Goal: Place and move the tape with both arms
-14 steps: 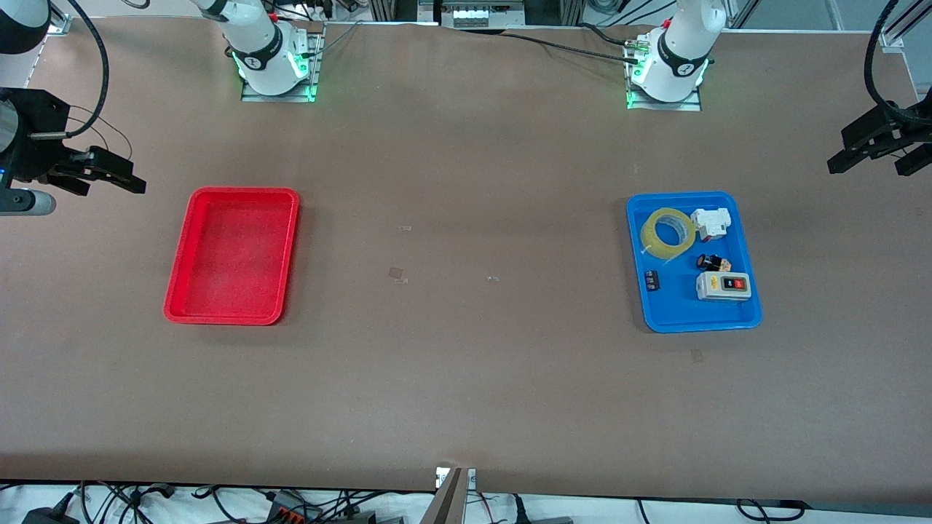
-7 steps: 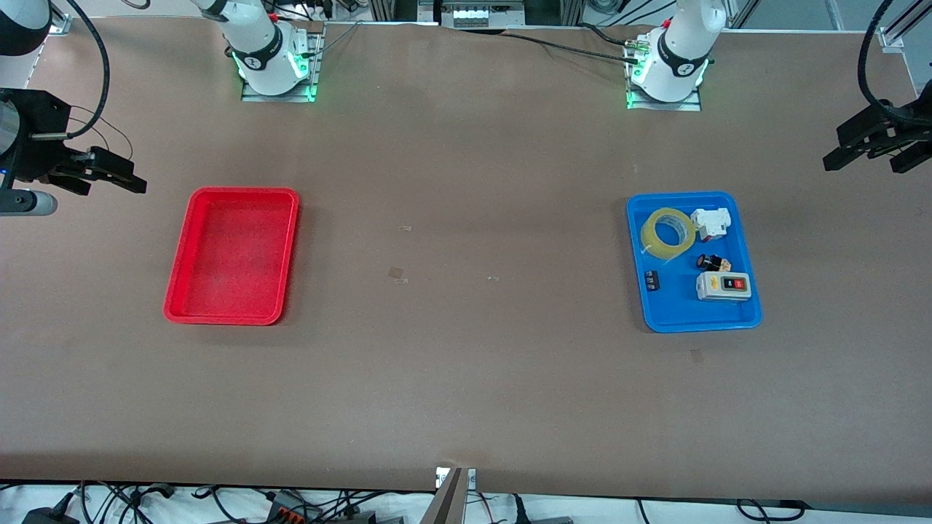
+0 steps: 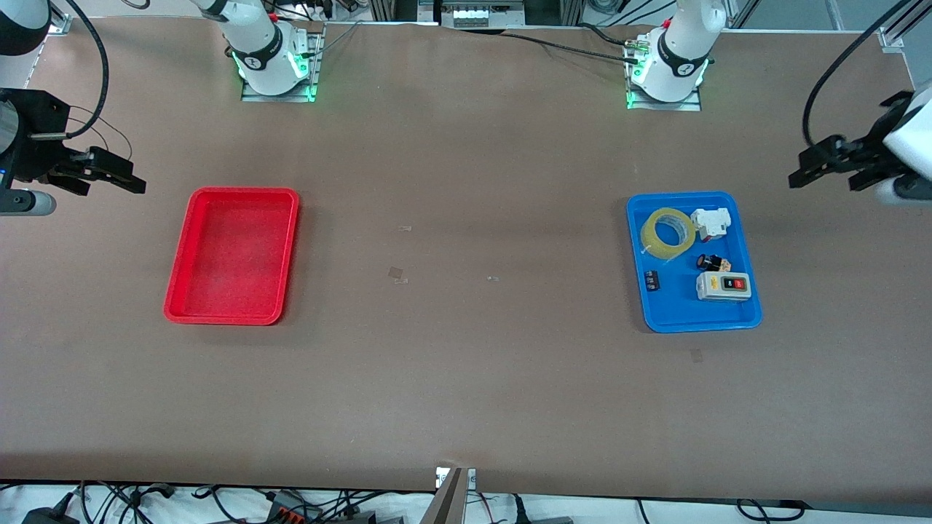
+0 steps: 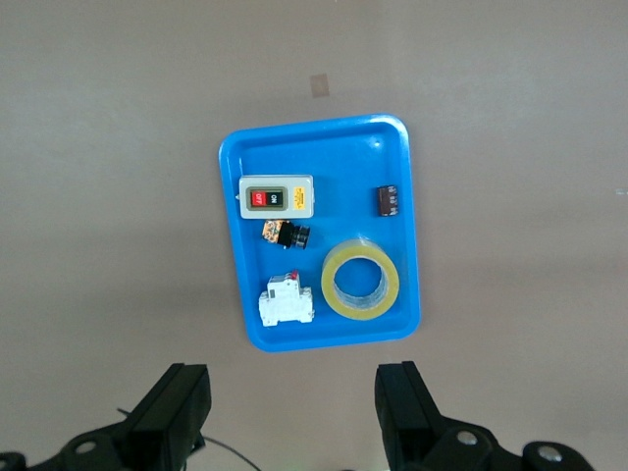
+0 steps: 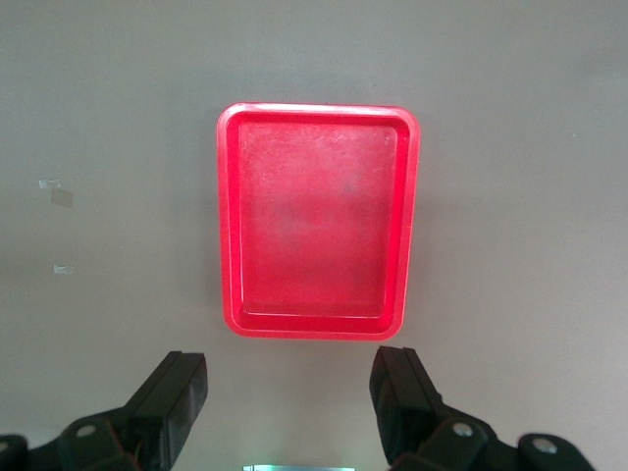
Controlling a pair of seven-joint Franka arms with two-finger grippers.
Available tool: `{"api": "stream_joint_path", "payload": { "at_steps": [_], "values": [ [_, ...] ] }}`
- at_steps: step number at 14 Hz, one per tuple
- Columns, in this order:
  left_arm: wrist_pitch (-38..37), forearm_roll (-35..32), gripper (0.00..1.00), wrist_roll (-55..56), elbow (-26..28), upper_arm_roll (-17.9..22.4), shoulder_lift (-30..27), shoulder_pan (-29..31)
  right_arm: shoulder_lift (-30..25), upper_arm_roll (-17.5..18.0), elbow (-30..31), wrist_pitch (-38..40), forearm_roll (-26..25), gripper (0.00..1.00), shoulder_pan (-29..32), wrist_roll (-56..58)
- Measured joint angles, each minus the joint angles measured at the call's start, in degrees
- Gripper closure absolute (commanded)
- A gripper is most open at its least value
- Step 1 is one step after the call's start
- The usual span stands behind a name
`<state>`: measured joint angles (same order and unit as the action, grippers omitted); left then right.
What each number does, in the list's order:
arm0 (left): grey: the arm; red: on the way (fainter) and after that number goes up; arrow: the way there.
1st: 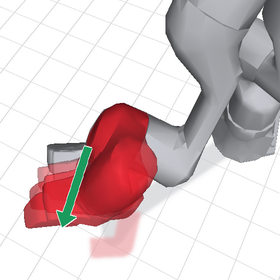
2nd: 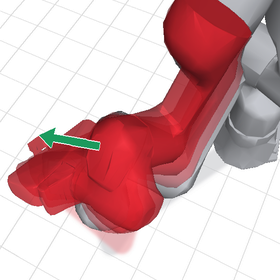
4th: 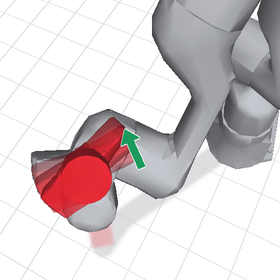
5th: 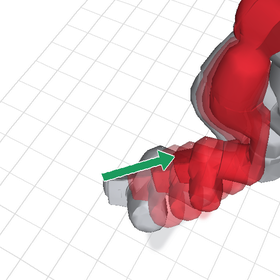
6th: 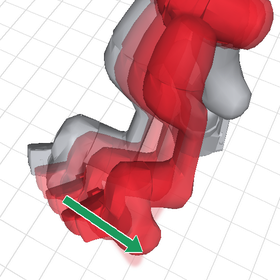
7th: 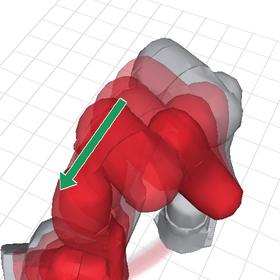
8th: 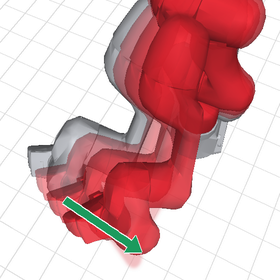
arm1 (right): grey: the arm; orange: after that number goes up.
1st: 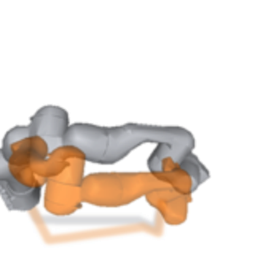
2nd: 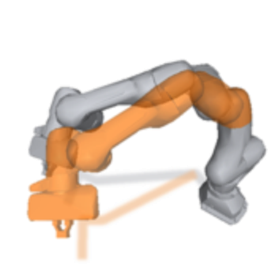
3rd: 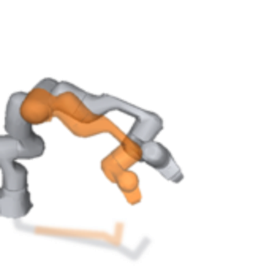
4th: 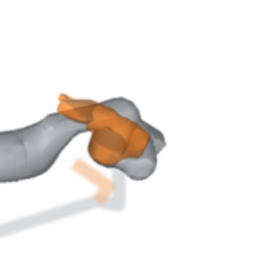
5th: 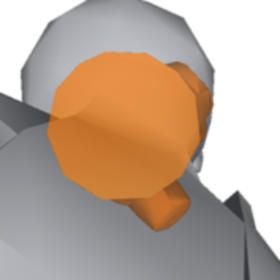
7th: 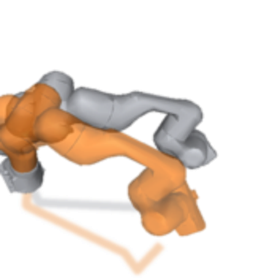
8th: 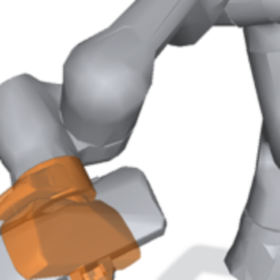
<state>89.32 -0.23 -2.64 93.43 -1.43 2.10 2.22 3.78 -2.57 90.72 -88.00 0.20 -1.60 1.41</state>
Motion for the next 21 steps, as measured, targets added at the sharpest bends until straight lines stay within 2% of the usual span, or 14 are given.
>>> {"api": "stream_joint_path", "payload": {
  "at_steps": [7, 13, 17, 21],
  "values": [
    [19.76, 0.0, 0.0, -0.02, 19.98, 0.0, 0.72, 0.35, 0.0, 0.01, 0.01, -0.17, 0.0, 0.0, -0.01, 0.0],
    [35.63, -0.01, 0.0, -0.05, 33.78, -0.1, 0.71, 0.37, 0.0, 0.01, 0.01, -0.4, 0.01, 0.0, -0.01, 0.0],
    [41.5, -0.01, 0.0, -0.06, 38.54, -0.21, 1.8, 0.37, 0.0, 0.01, -0.06, -0.56, 0.01, 0.0, -0.01, 0.0],
    [45.97, 0.33, 0.0, 0.06, 39.15, -0.36, 7.41, 0.36, 0.0, 0.01, -0.11, -0.7, 0.01, 0.0, -0.01, 0.0]
  ]
}}
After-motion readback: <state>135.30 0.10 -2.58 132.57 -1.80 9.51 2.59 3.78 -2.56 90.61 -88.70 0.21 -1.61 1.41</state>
